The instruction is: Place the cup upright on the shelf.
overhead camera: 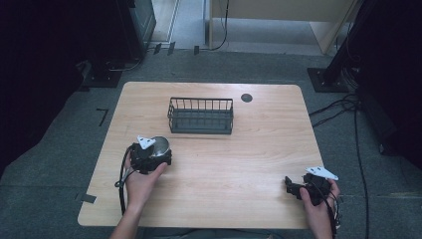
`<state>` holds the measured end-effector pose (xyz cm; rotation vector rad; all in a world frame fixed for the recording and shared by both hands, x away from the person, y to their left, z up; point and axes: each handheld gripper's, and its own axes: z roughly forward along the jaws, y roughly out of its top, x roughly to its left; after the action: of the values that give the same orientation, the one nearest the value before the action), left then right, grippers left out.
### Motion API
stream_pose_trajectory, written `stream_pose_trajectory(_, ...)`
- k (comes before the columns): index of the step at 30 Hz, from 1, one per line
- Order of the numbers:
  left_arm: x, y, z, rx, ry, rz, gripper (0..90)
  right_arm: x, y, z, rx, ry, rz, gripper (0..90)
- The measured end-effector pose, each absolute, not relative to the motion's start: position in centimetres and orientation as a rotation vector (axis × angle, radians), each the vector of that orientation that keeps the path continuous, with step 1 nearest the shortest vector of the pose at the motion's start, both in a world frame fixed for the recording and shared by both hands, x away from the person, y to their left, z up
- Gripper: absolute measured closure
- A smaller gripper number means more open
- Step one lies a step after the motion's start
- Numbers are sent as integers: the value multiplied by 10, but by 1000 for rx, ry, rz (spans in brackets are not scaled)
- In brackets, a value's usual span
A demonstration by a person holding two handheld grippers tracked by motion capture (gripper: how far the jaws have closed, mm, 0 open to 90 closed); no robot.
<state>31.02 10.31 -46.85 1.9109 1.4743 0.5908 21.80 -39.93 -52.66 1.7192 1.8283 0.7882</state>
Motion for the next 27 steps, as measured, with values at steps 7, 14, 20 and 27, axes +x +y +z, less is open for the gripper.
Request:
stream_pose_trajectory(7,318,99,-466,1903,1489,594,133,218,-399,-527,1719,1828,788,0)
stream_pose_trajectory(14,325,95,-469,1916,1523,589,103,218,-399,-527,1719,1828,788,0)
stream_pose_trajectory(20,327,96,-468,1917,1523,583,138,218,-399,-527,1719,1828,788,0)
stream_pose_trajectory(27,325,98,-464,1920,1508,575,142,218,-399,-527,1719,1828,788,0)
